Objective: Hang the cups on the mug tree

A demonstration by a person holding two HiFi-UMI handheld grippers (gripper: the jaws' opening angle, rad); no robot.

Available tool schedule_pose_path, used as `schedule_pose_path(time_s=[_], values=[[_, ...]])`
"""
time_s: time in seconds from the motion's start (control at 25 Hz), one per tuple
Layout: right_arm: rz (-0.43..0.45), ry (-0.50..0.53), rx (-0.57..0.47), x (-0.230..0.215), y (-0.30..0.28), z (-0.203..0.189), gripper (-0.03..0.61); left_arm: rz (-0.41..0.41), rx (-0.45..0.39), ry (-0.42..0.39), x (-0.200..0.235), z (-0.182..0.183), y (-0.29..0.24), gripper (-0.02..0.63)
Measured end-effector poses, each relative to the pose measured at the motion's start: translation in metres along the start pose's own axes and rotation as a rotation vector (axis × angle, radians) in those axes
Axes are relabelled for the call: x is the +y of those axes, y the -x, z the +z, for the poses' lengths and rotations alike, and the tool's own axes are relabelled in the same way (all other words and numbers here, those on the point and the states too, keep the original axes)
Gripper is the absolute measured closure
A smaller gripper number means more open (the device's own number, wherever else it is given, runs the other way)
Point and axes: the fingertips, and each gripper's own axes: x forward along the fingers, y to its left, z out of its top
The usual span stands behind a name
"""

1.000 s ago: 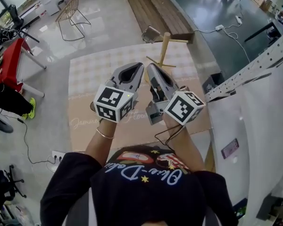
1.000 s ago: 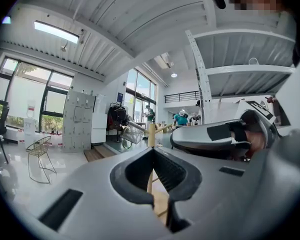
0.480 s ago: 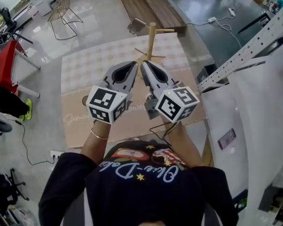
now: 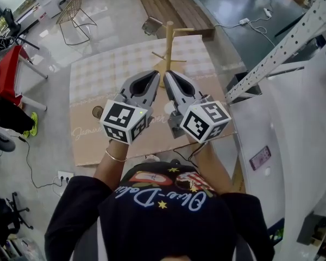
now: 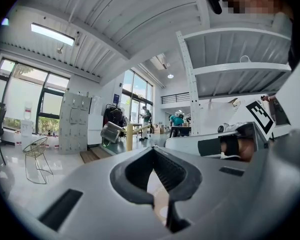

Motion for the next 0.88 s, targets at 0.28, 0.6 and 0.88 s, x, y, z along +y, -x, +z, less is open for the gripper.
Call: schedule_pose_path(time_s=[0.28, 0.6, 0.88], values=[[0.023, 0.001, 0.003, 0.0, 0.023, -0.002, 0.569, 0.01, 0.01, -0.005, -0.024, -0.007, 0.004, 0.606], [0.06, -0.004, 0.023, 0.007, 0.04, -0.018, 0.568, 0.036, 0.046, -0.015, -0.038, -0.021, 0.022, 0.606], [0.153, -0.033, 0.085, 0.031, 0.04, -0.047, 0.568, 0.133, 0.067, 0.006, -0.034, -0.039, 0.058, 0.606]])
